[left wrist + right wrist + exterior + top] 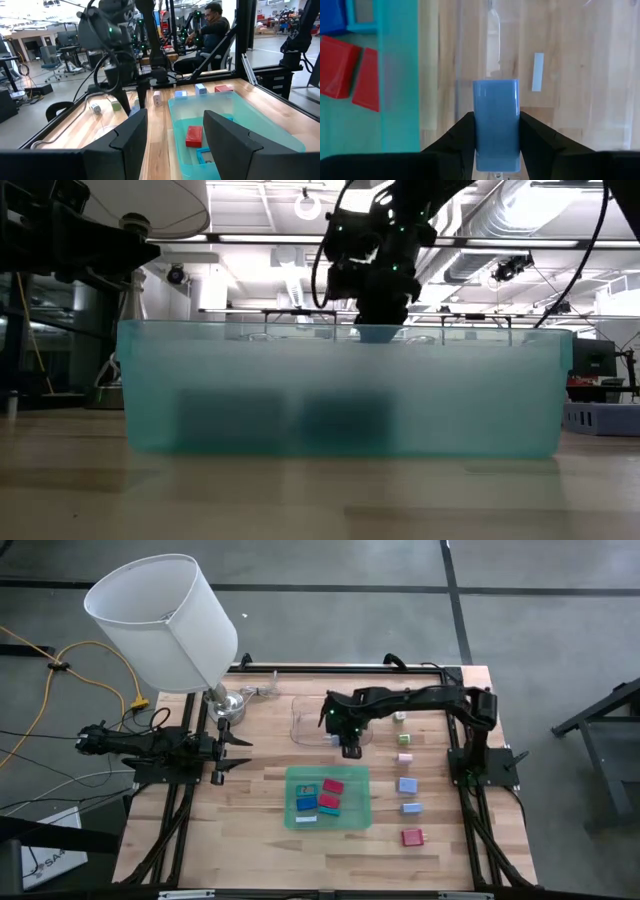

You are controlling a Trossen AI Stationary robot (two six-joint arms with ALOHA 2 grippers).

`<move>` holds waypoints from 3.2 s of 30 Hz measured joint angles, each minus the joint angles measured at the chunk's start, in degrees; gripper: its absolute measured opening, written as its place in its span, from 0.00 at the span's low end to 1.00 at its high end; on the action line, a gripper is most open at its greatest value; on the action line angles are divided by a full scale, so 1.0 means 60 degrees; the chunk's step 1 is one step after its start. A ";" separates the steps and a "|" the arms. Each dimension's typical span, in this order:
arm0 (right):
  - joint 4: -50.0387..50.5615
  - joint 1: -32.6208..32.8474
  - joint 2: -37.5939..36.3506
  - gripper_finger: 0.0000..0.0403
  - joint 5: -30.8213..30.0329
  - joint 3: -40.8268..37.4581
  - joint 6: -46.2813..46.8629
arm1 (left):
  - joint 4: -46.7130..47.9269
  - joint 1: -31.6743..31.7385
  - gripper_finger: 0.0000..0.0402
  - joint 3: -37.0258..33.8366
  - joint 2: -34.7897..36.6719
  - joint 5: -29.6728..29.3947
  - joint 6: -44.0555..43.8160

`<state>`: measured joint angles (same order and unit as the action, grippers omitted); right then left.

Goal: Pick & Place Office items
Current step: Put the bottom purple charger adapter into transparent bin, then put the red charger adapter into transparent bin

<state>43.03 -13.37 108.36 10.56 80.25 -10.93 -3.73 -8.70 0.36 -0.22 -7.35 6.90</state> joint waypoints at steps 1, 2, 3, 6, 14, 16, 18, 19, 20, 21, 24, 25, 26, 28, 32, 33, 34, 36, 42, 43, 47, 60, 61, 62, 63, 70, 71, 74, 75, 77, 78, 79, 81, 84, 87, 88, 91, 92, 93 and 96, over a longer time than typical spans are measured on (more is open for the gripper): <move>-0.0137 -0.0003 0.0103 0.29 -0.0013 0.0002 0.0014 | -0.0003 0.0001 0.46 -0.0001 0.0002 0.0000 0.0000; -0.0215 -0.0004 0.0158 0.29 -0.0010 0.0001 0.0029 | -0.0003 0.0001 0.46 0.0000 0.0002 0.0000 0.0000; -0.0202 -0.0016 0.0179 0.29 -0.0001 -0.0002 0.0031 | 0.0001 -0.0002 0.46 0.0000 -0.0001 0.0000 0.0000; -0.0283 -0.0036 0.0152 0.29 -0.0009 -0.0001 0.0032 | -0.0009 -0.0001 0.46 0.0002 -0.0002 0.0000 0.0000; -0.0181 -0.0036 0.0152 0.36 -0.0014 0.0003 0.0132 | -0.0035 0.0000 0.46 -0.0001 0.0000 0.0000 0.0000; -0.0191 -0.0036 0.0152 0.37 -0.0012 0.0003 0.0134 | -0.0034 0.0000 0.46 0.0001 -0.0002 0.0000 0.0000; -0.0187 -0.0036 0.0152 0.38 -0.0013 0.0003 0.0134 | -0.0032 0.0001 0.46 0.0000 0.0001 0.0000 0.0000; -0.0187 -0.0036 0.0152 0.38 -0.0013 0.0003 0.0134 | -0.0033 -0.0002 0.46 -0.0001 -0.0002 0.0000 0.0000; -0.0187 -0.0036 0.0152 0.38 -0.0013 0.0003 0.0138 | -0.0032 0.0001 0.46 -0.0001 0.0002 0.0000 0.0000; -0.0187 -0.0036 0.0152 0.38 -0.0013 0.0003 0.0138 | -0.0032 -0.0002 0.46 -0.0001 -0.0001 0.0000 0.0000; -0.0173 -0.0036 0.0152 0.37 -0.0013 0.0003 0.0138 | -0.0034 0.0000 0.46 0.0001 0.0002 0.0000 0.0000; -0.0174 -0.0036 0.0152 0.36 -0.0016 0.0003 0.0138 | -0.0032 -0.0001 0.46 0.0002 -0.0002 0.0000 0.0000; -0.0176 -0.0036 0.0148 0.36 -0.0035 0.0003 0.0137 | -0.0032 0.0002 0.46 -0.0001 0.0002 0.0000 0.0000; -0.0195 -0.0018 0.0148 0.36 -0.0259 0.0003 0.0108 | -0.0032 -0.0002 0.46 0.0000 0.0002 0.0000 0.0000; -0.0343 0.0096 -0.0123 0.36 -0.1253 -0.0003 -0.0006 | -0.0032 0.0000 0.46 0.0001 0.0000 0.0000 0.0000; -0.0446 0.0147 -0.0226 0.36 -0.1510 0.0011 -0.0012 | -0.0032 -0.0001 0.46 -0.0001 0.0001 0.0000 0.0000; -0.0478 0.0178 -0.0367 0.36 -0.1728 0.0014 -0.0008 | -0.0032 0.0000 0.46 -0.0001 -0.0001 0.0000 0.0000; -0.0402 0.0251 -0.0663 0.36 -0.2019 0.0006 -0.0001 | -0.0034 -0.0002 0.46 -0.0001 0.0000 0.0000 0.0000; -0.0008 0.0609 -0.1778 0.36 -0.2507 0.0014 0.0037 | -0.0032 0.0002 0.46 -0.0001 -0.0002 0.0000 0.0000; 0.0162 0.0689 -0.1998 0.36 -0.2528 0.0021 0.0105 | -0.0032 -0.0002 0.46 -0.0001 -0.0002 0.0000 0.0000; 0.1160 0.1079 -0.2635 0.36 -0.2509 0.0017 0.0883 | -0.0035 0.0002 0.46 -0.0001 0.0001 0.0000 0.0000; 0.3072 0.3503 -0.3743 0.36 -0.3768 -0.1258 0.4177 | -0.0072 0.0002 0.46 0.0003 0.0002 0.0000 0.0000; 0.3090 0.3692 -0.3874 0.36 -0.3691 -0.1389 0.4457 | -0.0079 -0.0002 0.46 -0.0001 0.0000 0.0000 0.0000; 0.3090 0.3888 -0.4012 0.36 -0.3654 -0.1550 0.4771 | -0.0083 0.0001 0.46 0.0003 -0.0001 0.0000 0.0000; 0.3084 0.4090 -0.4092 0.36 -0.3598 -0.1688 0.5056 | -0.0086 -0.0001 0.46 0.0001 -0.0005 0.0000 0.0000; 0.2938 0.5502 -0.4435 0.36 -0.2905 -0.2516 0.6608 | -0.0134 -0.0002 0.46 0.0002 -0.0039 0.0000 0.0000; 0.2909 0.5766 -0.4429 0.36 -0.2920 -0.2655 0.6855 | -0.0139 0.0002 0.46 -0.0001 -0.0057 0.0000 0.0000; 0.2851 0.6532 -0.4420 0.36 -0.2939 -0.3049 0.7648 | -0.0142 0.0000 0.46 0.0001 -0.0060 0.0000 0.0000; 0.2684 0.6791 -0.4424 0.36 -0.2891 -0.3201 0.7905 | -0.0142 -0.0002 0.46 0.0000 -0.0060 0.0000 0.0000; 0.2201 0.7317 -0.4416 0.36 -0.2843 -0.3424 0.8375 | -0.0142 0.0001 0.46 -0.0001 -0.0060 0.0000 0.0000; 0.2057 0.7588 -0.4409 0.36 -0.2843 -0.3458 0.8600 | -0.0142 0.0001 0.46 0.0001 -0.0060 0.0000 0.0000; 0.1893 0.7853 -0.4412 0.36 -0.2943 -0.3458 0.8824 | -0.0142 0.0002 0.46 0.0000 -0.0060 0.0000 0.0000; 0.1646 0.8355 -0.4420 0.36 -0.3127 -0.3451 0.9277 | -0.0142 0.0000 0.46 -0.0001 -0.0060 0.0000 0.0000; 0.1480 0.8974 -0.4420 0.36 -0.3173 -0.3451 0.9924 | -0.0142 -0.0001 0.46 -0.0001 -0.0060 0.0000 0.0000; 0.1394 0.9497 -0.4416 0.36 -0.3208 -0.3451 1.0263 | -0.0142 0.0000 0.46 0.0002 -0.0060 0.0000 0.0000; 0.1401 0.9632 -0.4416 0.36 -0.3208 -0.3451 1.0309 | -0.0142 -0.0001 0.46 0.0003 -0.0060 0.0000 0.0000; 0.1364 0.9909 -0.4310 0.36 -0.3192 -0.3451 1.0467 | -0.0142 0.0001 0.46 0.0002 -0.0060 0.0000 0.0000; 0.1354 0.9970 -0.4243 0.36 -0.3190 -0.3451 1.0580 | -0.0142 -0.0002 0.46 -0.0001 -0.0060 0.0000 0.0000; 0.1336 1.0029 -0.4170 0.36 -0.3189 -0.3451 1.0694 | -0.0142 -0.0002 0.46 -0.0001 -0.0060 0.0000 0.0000; 0.1150 1.0149 -0.3899 0.39 -0.3168 -0.3451 1.0978 | -0.0142 0.0002 0.46 -0.0001 -0.0060 0.0000 0.0000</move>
<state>49.93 47.53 84.97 -8.45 59.55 54.94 -4.58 -8.69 0.36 -0.58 -7.35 6.90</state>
